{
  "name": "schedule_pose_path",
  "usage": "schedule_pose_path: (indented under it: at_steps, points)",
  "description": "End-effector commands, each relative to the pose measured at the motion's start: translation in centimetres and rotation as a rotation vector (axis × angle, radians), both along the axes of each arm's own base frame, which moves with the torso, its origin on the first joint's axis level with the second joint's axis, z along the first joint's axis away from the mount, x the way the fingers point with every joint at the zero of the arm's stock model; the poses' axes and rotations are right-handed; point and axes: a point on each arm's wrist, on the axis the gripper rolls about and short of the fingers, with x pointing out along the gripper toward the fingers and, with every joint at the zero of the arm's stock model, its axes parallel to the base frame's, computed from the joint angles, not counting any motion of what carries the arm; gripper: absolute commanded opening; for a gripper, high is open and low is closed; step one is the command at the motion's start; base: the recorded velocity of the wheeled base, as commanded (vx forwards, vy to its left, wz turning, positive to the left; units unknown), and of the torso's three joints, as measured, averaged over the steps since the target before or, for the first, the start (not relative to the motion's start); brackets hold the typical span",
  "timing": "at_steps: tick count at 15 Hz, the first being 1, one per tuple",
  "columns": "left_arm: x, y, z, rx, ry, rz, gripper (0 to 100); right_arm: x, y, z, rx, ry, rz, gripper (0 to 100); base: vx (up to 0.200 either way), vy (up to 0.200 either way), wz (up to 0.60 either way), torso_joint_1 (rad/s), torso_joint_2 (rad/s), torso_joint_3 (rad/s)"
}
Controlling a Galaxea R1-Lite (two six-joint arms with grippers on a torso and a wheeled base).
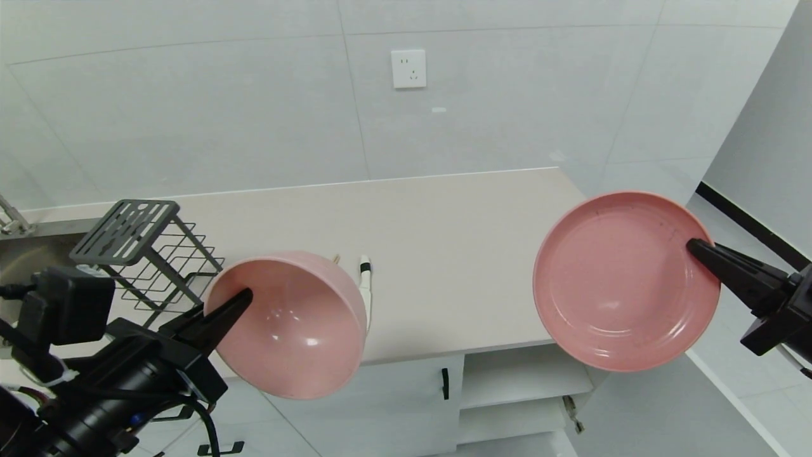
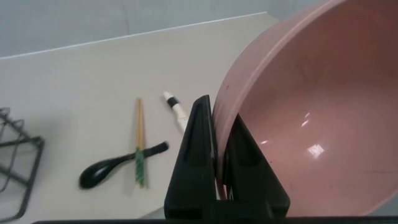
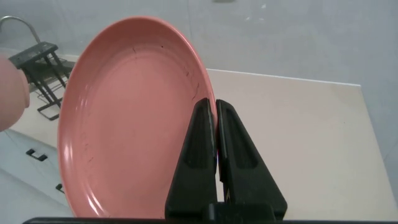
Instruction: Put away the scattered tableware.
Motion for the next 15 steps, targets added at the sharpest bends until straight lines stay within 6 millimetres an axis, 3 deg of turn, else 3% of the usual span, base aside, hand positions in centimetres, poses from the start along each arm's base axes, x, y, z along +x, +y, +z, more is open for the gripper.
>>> schedule_pose_path:
  at_steps: [1, 10, 15]
  points:
    - [0.1, 0.0, -0.1, 0.001, 0.005, 0.001, 0, 0.0, 0.0, 0.1, 0.000, -0.005, 0.000, 0, 0.000, 0.000, 0.00, 0.000, 0.00, 0.000]
    - [0.0, 0.0, -0.1, 0.002, 0.006, 0.001, 0, 0.0, 0.0, 0.2, 0.000, -0.013, 0.001, 0, 0.000, 0.000, 0.00, 0.000, 0.00, 0.000]
    - [0.1, 0.0, 0.0, 0.000, 0.001, 0.001, 0, -0.3, 1.1, 0.3, -0.001, -0.020, 0.068, 0, 0.000, 0.000, 0.00, 0.000, 0.00, 0.000]
